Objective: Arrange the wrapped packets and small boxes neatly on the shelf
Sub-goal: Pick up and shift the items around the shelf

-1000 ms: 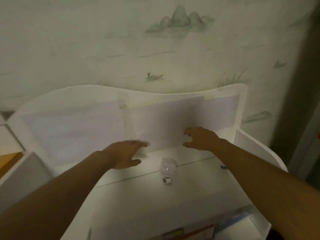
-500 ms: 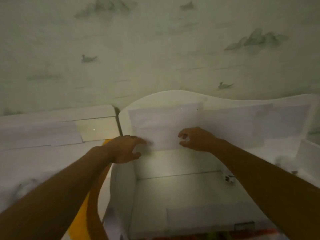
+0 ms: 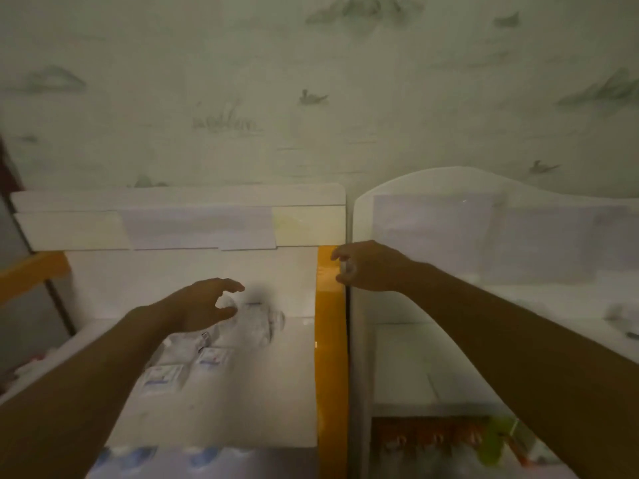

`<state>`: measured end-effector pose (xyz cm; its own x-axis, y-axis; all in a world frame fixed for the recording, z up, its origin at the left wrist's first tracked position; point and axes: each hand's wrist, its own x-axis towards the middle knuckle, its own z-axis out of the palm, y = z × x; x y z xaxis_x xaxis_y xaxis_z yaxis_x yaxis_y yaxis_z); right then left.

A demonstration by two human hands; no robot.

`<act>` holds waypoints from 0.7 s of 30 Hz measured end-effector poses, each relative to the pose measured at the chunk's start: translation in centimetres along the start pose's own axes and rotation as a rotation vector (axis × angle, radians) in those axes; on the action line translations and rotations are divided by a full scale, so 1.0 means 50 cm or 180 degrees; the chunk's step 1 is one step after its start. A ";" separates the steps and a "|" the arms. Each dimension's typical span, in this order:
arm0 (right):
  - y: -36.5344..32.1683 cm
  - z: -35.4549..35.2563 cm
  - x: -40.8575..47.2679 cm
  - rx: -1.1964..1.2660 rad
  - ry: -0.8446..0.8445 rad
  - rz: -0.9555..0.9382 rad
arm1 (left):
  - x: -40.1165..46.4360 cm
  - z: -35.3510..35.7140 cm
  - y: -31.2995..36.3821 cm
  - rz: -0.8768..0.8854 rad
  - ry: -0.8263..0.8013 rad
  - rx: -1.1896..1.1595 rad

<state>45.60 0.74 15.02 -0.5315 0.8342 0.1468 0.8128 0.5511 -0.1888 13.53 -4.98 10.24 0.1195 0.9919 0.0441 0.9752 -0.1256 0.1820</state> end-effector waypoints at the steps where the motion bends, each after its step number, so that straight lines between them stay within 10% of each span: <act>1: -0.020 0.009 0.005 -0.0037 -0.0014 -0.0024 | -0.010 0.006 -0.022 -0.0063 -0.0050 0.0013; 21: -0.160 0.183 0.230 0.0224 -0.0727 -0.0406 | 0.016 0.060 -0.147 -0.0032 -0.0621 0.0790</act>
<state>30.81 6.12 9.33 -0.6750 0.7363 -0.0475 0.7215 0.6453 -0.2510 7.01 -3.19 5.99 0.1198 0.9814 -0.1503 0.9893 -0.1307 -0.0649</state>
